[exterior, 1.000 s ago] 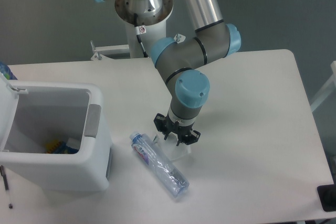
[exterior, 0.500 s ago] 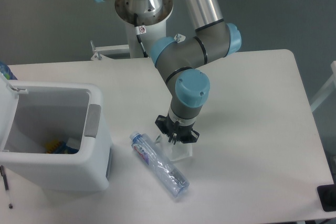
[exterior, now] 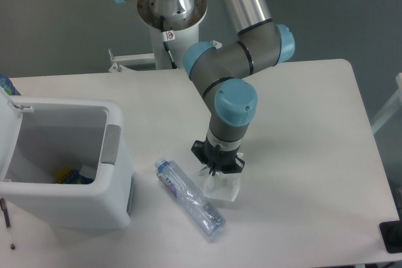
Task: Place the trash in the trash can
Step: 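Lower the gripper onto the plastic bag and close on it, then lift the plastic bag and carry it over the white bin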
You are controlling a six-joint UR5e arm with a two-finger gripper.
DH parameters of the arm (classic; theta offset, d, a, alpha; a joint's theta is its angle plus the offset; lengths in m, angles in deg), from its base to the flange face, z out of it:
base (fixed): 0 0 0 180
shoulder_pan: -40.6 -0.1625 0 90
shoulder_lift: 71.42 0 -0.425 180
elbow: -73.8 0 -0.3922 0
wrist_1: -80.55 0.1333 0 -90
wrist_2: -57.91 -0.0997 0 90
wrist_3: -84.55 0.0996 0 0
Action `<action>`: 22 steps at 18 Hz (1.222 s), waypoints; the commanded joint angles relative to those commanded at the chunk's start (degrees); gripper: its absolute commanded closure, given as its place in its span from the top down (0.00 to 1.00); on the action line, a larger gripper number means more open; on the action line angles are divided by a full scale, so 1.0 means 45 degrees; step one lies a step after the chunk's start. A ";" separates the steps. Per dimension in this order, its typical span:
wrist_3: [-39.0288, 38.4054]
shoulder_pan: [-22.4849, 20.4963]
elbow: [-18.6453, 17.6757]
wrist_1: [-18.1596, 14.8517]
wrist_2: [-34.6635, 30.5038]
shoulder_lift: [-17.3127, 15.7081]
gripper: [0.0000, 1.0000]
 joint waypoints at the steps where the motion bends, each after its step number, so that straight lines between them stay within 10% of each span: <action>1: 0.0000 -0.0078 0.0117 -0.0097 0.0000 -0.0039 0.06; 22: -0.2715 -0.0313 0.2364 -0.0313 0.4002 -0.1776 0.07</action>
